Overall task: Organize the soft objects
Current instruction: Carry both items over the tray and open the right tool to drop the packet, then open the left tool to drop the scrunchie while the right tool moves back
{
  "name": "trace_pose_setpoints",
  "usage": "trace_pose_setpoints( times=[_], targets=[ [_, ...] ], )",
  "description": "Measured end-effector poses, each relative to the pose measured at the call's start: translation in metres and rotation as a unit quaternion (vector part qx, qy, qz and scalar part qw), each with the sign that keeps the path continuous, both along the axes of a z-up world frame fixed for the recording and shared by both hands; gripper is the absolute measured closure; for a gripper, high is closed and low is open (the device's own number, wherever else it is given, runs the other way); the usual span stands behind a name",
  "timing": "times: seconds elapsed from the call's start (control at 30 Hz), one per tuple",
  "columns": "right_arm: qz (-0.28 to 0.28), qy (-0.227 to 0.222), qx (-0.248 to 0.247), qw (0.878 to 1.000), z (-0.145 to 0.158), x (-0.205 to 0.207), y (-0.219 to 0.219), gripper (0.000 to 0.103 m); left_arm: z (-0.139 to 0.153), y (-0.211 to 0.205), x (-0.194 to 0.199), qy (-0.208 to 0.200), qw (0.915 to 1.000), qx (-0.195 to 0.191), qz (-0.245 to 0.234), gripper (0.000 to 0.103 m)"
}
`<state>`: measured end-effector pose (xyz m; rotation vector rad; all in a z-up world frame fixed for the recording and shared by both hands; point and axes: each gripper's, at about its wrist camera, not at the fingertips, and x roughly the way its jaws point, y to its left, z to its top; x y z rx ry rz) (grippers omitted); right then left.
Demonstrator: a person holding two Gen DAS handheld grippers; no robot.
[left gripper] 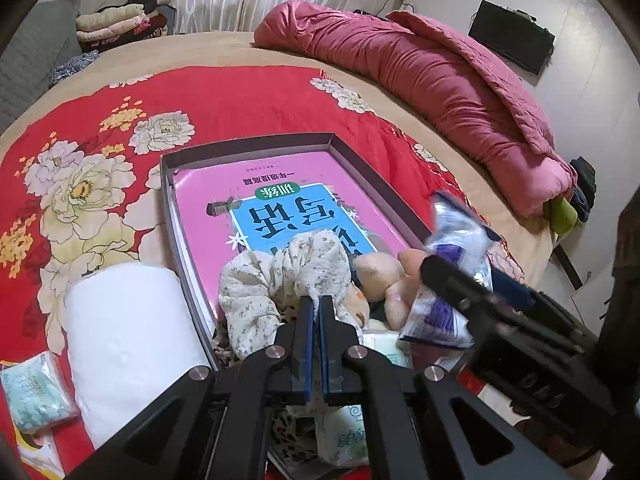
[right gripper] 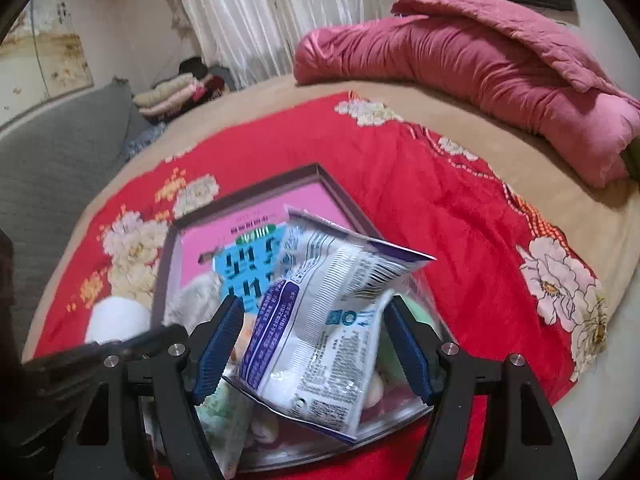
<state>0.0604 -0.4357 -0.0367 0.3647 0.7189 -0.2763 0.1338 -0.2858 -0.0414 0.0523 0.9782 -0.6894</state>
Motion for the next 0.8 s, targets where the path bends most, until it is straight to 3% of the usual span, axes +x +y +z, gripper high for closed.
trace_pose_setpoints(
  times=[0.23, 0.3, 0.37, 0.43, 0.63, 0.8],
  targets=[
    [-0.037, -0.044, -0.017, 0.998, 0.022, -0.016, -0.008, 0.027, 0.003, -0.001, -0.001, 0.007, 0.9999, -0.007, -0.007, 0.097],
    [-0.053, -0.057, -0.015, 0.997, 0.029, -0.023, -0.014, 0.027, 0.004, 0.000, -0.001, 0.011, 0.9999, -0.009, -0.008, 0.085],
    [-0.063, -0.071, -0.014, 0.995, 0.036, -0.029, -0.018, 0.026, 0.006, 0.001, -0.003, 0.008, 0.9999, -0.009, -0.010, 0.053],
    [-0.067, -0.079, -0.017, 0.994, 0.041, -0.032, -0.017, 0.026, 0.011, 0.003, -0.006, 0.000, 0.9998, -0.014, -0.014, 0.040],
    [-0.051, -0.093, -0.026, 0.994, 0.056, -0.034, -0.003, 0.026, 0.037, 0.025, -0.014, -0.028, 0.9989, -0.037, 0.000, 0.040],
    [-0.004, -0.101, -0.037, 0.994, 0.070, -0.025, 0.025, 0.026, 0.053, 0.063, -0.016, -0.042, 0.9976, -0.041, 0.036, 0.040]
  ],
)
